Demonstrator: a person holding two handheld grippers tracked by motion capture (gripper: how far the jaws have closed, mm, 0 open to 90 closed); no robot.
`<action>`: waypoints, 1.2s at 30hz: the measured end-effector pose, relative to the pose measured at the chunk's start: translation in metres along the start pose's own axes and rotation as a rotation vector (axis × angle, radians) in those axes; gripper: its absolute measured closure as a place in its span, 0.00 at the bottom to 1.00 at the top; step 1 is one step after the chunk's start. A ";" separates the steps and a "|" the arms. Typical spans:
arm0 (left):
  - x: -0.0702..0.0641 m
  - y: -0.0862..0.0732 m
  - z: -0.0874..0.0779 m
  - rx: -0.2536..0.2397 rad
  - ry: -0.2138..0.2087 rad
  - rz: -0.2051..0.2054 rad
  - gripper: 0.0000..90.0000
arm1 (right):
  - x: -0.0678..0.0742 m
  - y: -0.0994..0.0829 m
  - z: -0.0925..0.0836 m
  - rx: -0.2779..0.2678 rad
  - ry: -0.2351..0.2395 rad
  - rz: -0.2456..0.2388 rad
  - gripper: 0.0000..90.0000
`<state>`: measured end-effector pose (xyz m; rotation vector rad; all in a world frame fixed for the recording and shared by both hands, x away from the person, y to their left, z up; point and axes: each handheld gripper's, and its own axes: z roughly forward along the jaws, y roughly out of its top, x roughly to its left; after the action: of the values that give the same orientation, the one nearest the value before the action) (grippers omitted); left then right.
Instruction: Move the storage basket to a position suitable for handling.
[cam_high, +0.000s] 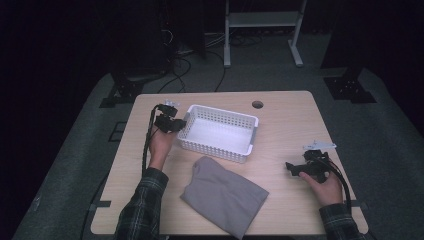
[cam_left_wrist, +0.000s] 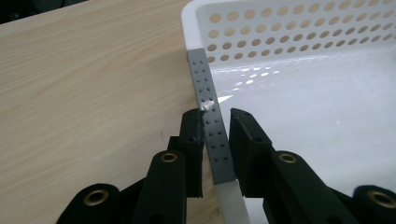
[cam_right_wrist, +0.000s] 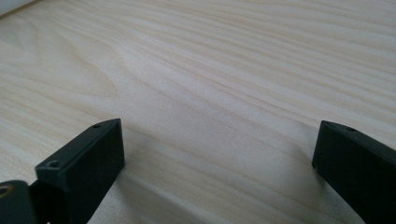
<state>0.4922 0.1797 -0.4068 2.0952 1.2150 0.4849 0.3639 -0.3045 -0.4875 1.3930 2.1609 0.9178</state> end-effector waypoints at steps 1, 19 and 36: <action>0.000 0.001 0.000 0.005 0.004 0.000 0.84 | 0.000 0.000 0.000 -0.001 0.000 0.000 0.02; -0.007 0.018 0.011 -0.017 -0.010 -0.004 0.88 | 0.000 0.000 0.000 -0.001 0.000 -0.001 0.02; -0.036 0.023 0.024 -0.002 -0.079 0.038 0.88 | 0.000 0.000 0.000 -0.001 0.001 -0.002 0.02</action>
<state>0.5028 0.1318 -0.4075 2.1193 1.1312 0.4160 0.3638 -0.3045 -0.4875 1.3902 2.1619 0.9185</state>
